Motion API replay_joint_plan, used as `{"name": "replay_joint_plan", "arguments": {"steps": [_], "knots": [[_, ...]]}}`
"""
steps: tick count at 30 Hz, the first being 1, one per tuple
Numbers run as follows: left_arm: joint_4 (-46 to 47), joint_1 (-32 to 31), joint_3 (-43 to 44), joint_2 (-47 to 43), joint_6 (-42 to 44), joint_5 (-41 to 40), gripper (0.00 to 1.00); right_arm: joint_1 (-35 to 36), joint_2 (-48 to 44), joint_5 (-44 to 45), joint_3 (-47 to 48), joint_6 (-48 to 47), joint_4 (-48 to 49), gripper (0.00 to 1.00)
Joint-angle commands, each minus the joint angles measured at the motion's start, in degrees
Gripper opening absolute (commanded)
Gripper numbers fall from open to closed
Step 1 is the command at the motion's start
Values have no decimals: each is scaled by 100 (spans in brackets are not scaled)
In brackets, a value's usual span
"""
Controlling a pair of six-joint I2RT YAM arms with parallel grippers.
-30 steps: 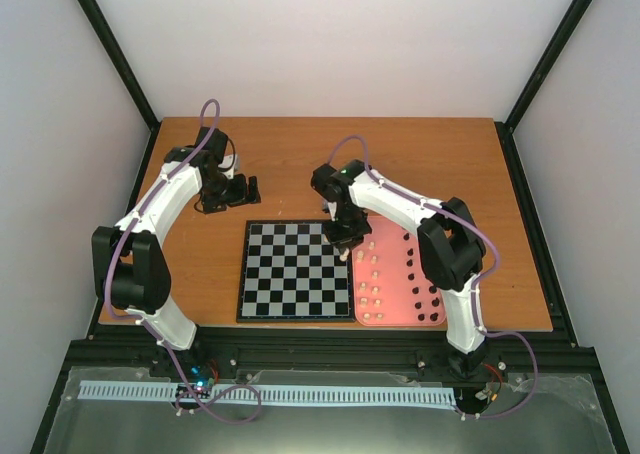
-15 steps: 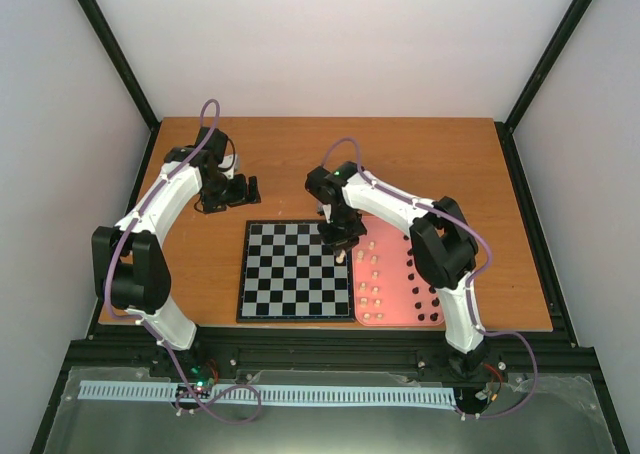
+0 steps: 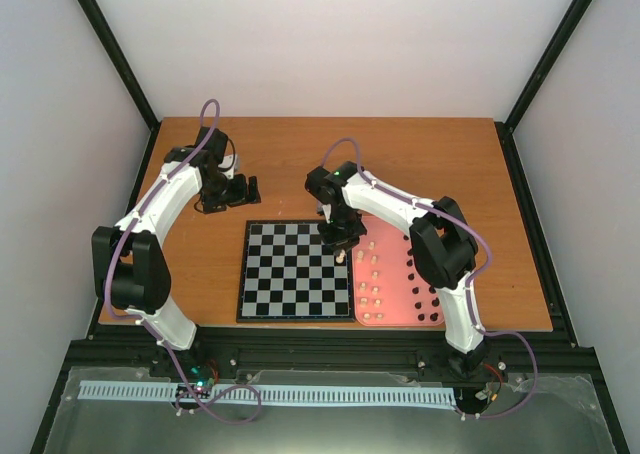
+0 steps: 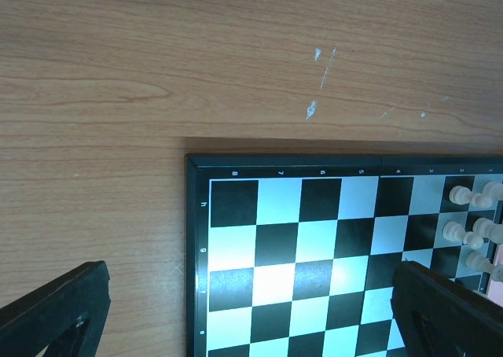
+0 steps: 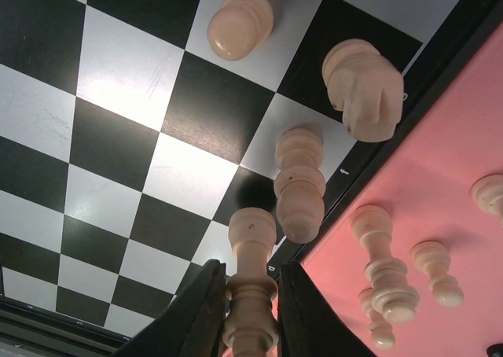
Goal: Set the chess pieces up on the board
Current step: Place the chess piece on the chessboard, then pick up the chess piece from the storage box.
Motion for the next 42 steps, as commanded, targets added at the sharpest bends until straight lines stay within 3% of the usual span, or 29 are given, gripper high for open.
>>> {"name": "replay_joint_plan", "arguments": {"steps": [1, 18, 28, 30, 32, 33, 42], "knots": [[19, -19, 62, -80, -22, 1, 100, 53, 113, 8, 37, -22, -29, 20], [9, -19, 84, -79, -30, 11, 100, 75, -93, 96, 93, -40, -76, 37], [15, -19, 66, -132, -30, 1, 100, 163, 42, 260, 306, -77, -192, 38], [4, -19, 64, -138, -22, -12, 100, 183, -50, 288, 346, -82, -164, 43], [4, -19, 63, -143, -17, -9, 100, 184, -156, 325, 399, -82, -175, 69], [1, -24, 67, -135, -21, -14, 100, 184, -207, 343, 429, -82, -193, 72], [-8, -21, 99, -127, -30, 5, 100, 136, -957, 771, 21, 162, -213, 76]]}}
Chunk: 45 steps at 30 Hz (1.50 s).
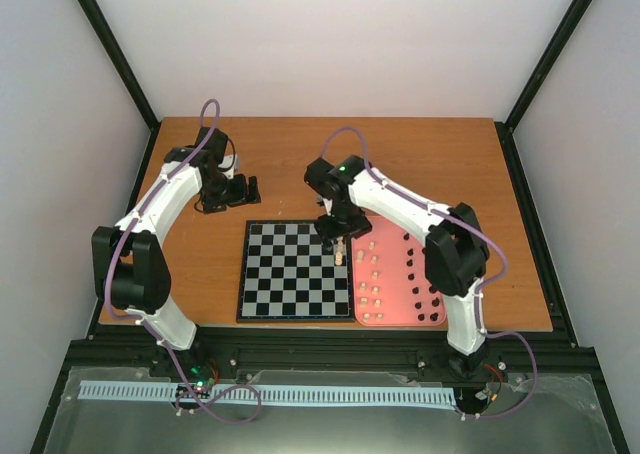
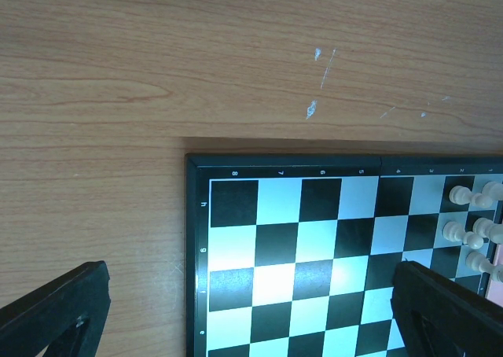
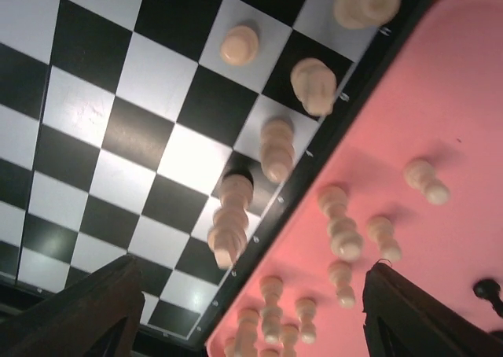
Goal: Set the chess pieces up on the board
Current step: Pick up the chess piece from the storage box.
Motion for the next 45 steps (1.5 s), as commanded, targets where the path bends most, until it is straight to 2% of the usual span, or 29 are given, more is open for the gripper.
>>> {"name": "replay_joint_plan", "arguments": {"steps": [1, 7, 9, 16, 22, 35, 45], "knots": [[-3, -24, 92, -128, -30, -1, 100, -28, -706, 283, -358, 207, -22, 75], [0, -20, 94, -107, -25, 11, 100, -304, -982, 155, -893, 249, 207, 67], [2, -20, 102, -100, -30, 5, 100, -368, -986, 84, -1083, 227, 323, 61], [-24, -19, 122, -79, -30, -20, 100, -614, -909, -344, -1815, 249, 1030, 51], [-61, -20, 185, 4, -20, -21, 100, -685, -628, -402, -1787, 129, 1184, 50], [-64, -19, 234, 98, -22, -5, 100, -773, -363, -347, -1808, 120, 1218, 40], [-59, -19, 212, 120, -17, -8, 100, -786, -316, -351, -1853, 120, 1190, 28]]}}
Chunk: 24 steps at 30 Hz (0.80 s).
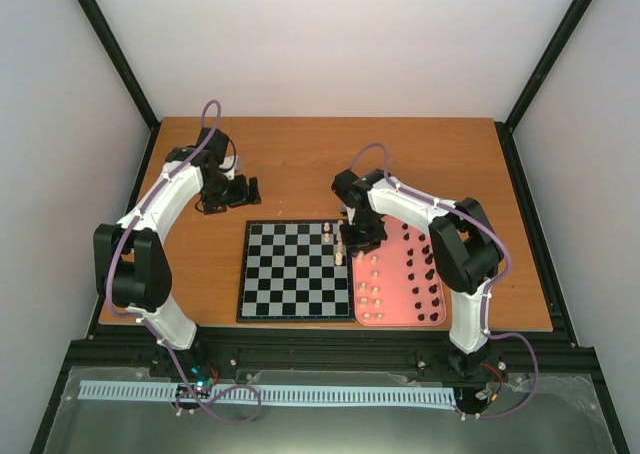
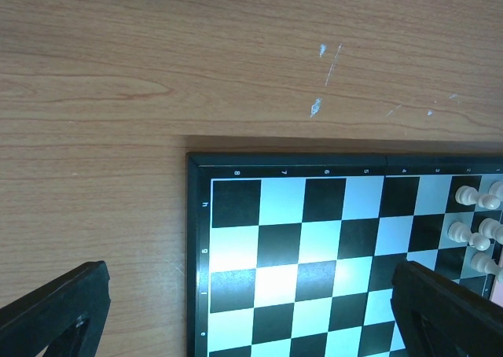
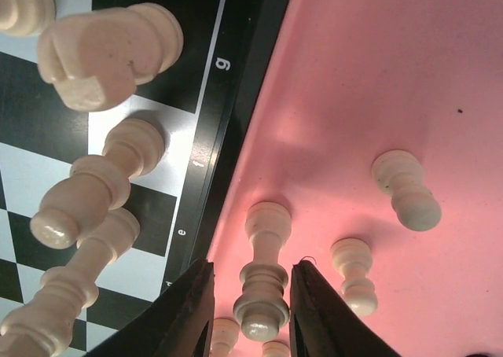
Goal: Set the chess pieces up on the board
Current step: Pick up the chess piece from the storage box.
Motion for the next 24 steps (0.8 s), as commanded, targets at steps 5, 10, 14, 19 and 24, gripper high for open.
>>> {"name": "replay_joint_plan", "arguments": {"steps": [5, 10, 14, 19, 24], "knots": [[-41, -20, 182, 33, -21, -25, 100, -28, 103, 104, -73, 16, -2, 20], [-55, -19, 195, 39, -17, -29, 100, -30, 71, 188, -71, 39, -43, 11], [-43, -24, 197, 10, -23, -19, 100, -30, -43, 337, 51, 105, -239, 3], [-5, -20, 106, -79, -22, -16, 100, 60, -307, 340, 380, 225, -633, 3], [61, -24, -12, -180, -38, -10, 100, 427, -540, 174, 569, 339, -920, 3]]}}
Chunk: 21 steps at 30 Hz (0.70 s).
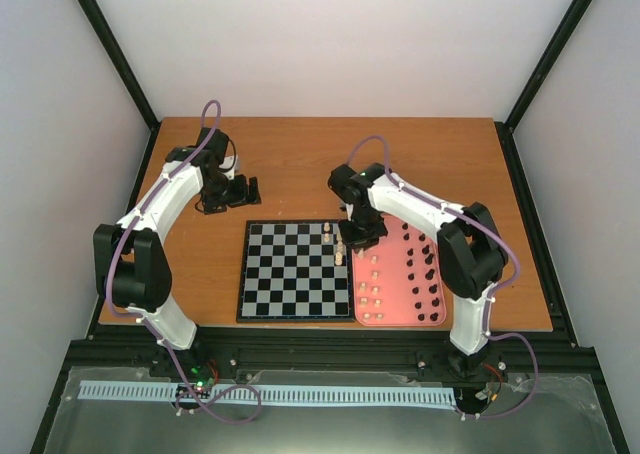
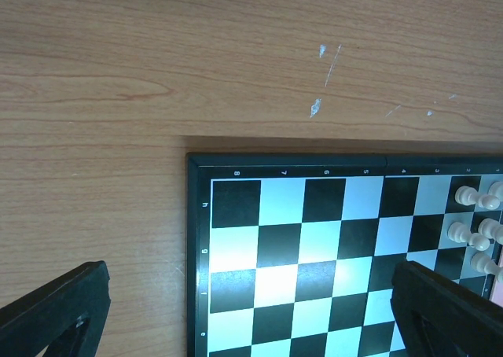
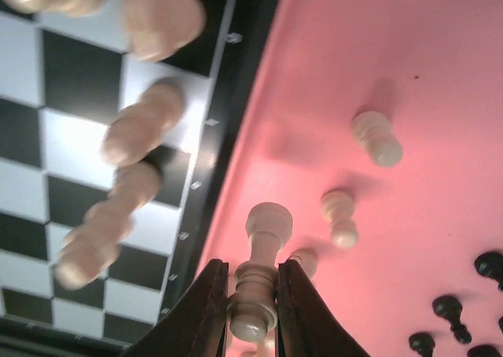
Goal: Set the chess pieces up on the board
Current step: Pick up the chess piece from the storage box, then place the chess piece on the chessboard.
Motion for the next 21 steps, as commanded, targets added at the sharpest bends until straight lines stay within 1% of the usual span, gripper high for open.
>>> {"name": "replay_joint_plan", "arguments": {"steps": [1, 10, 16, 21], "knots": [[48, -24, -24, -185, -43, 8, 100, 402, -432, -102, 218, 230, -386, 3], [47, -20, 28, -163, -90, 90, 100, 955, -407, -257, -69, 488, -110, 3], [93, -24, 23, -174, -106, 142, 100, 990, -368, -167, -250, 440, 183, 3], [104, -24, -17, -199, -96, 118, 100, 990, -144, -237, -253, 283, 318, 3]]}}
